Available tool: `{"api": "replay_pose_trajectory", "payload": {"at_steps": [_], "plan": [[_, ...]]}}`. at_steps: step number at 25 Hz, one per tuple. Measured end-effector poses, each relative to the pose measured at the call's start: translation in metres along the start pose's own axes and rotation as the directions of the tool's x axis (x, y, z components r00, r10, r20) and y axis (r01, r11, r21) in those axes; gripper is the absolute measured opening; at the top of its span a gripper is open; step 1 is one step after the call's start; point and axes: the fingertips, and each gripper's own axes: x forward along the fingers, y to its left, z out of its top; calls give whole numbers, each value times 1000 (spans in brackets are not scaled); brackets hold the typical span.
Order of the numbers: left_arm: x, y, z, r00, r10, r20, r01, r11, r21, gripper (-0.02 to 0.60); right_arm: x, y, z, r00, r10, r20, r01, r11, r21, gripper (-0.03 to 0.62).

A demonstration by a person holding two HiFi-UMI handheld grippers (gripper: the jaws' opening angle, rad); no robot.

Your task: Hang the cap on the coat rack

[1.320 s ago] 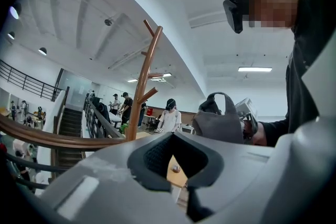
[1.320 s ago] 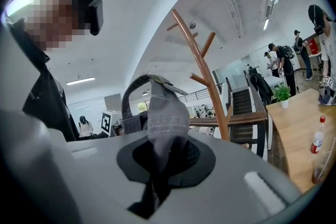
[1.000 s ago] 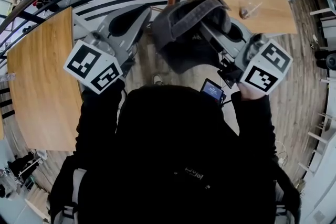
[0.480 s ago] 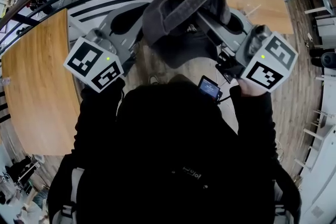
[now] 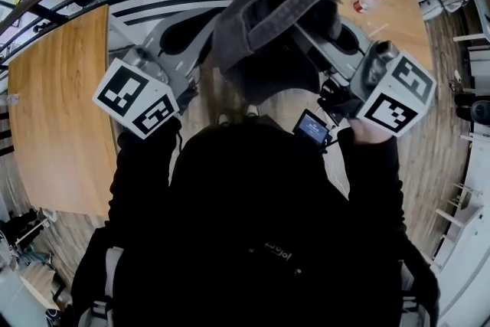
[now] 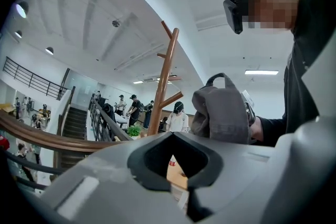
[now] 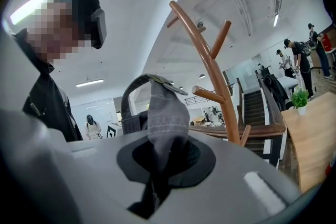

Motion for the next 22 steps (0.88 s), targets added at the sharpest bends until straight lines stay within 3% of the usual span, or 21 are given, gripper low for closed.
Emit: {"api": "replay_pose_trajectory", "payload": {"at_steps": [11, 17, 22], "plan": [[26, 0, 8, 998, 54, -21, -53, 998, 37, 2, -14, -24, 20, 998, 61, 0, -61, 998, 9, 25], [25, 6, 15, 997, 78, -7, -78, 996, 47, 2, -13, -44, 27, 1000, 16, 0, -16, 998, 60, 25], [26, 4, 23, 996, 93, 11, -93, 994, 54, 2, -12, -48, 39, 999, 26, 18, -28, 997, 75, 25]]}}
